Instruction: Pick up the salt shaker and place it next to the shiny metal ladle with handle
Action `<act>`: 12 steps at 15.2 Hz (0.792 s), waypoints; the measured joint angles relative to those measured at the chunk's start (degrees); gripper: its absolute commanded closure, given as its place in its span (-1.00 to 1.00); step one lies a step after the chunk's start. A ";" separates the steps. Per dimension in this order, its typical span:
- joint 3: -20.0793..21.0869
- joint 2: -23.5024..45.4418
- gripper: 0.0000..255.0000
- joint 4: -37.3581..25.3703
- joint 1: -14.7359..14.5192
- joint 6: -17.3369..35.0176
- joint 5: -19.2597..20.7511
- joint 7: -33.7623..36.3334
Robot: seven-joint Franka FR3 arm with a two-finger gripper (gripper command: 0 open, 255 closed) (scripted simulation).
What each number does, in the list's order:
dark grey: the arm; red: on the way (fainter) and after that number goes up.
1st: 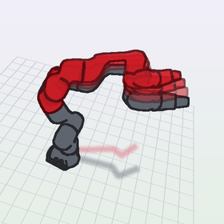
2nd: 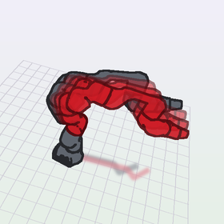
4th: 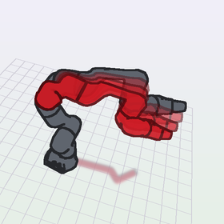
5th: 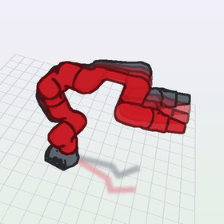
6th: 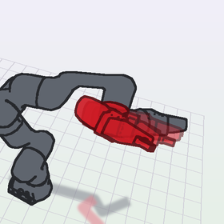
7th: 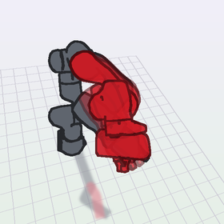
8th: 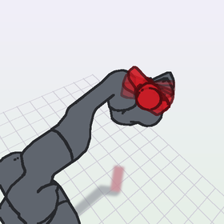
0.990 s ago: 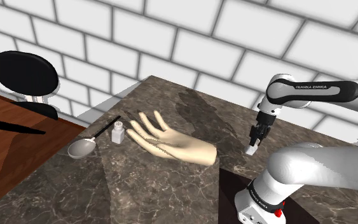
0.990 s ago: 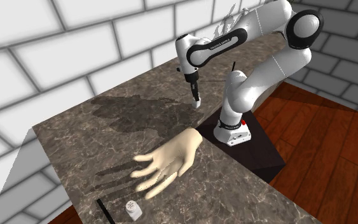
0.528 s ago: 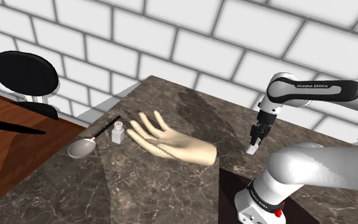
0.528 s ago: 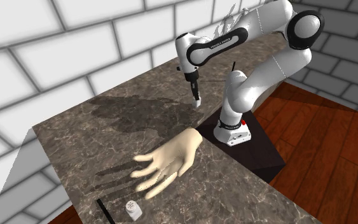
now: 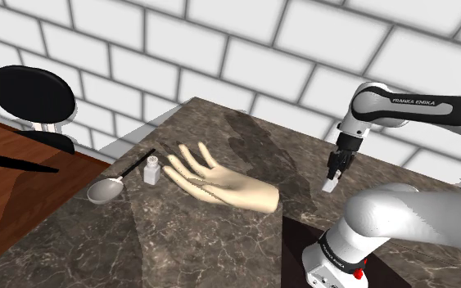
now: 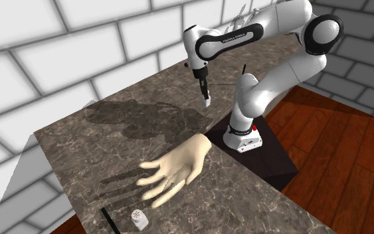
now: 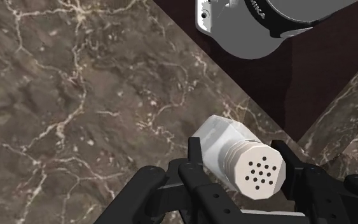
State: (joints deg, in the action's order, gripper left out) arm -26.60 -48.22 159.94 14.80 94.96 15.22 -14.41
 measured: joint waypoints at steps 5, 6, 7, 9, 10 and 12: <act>1.30 -1.53 1.00 -3.21 -0.05 -4.71 -0.99 -0.05; 1.69 -1.67 1.00 -3.94 -0.23 -5.58 -1.37 0.11; 1.92 -1.96 1.00 -4.49 -0.20 -6.42 -1.51 0.09; 2.39 -2.26 1.00 -5.65 -0.31 -7.88 -1.93 0.17; 2.58 -2.07 1.00 -6.62 -0.48 -8.64 -2.19 0.17; 3.06 -2.30 1.00 -7.97 -0.60 -10.20 -2.60 0.23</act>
State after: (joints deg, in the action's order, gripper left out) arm -23.54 -50.51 151.97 14.21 84.75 12.62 -14.18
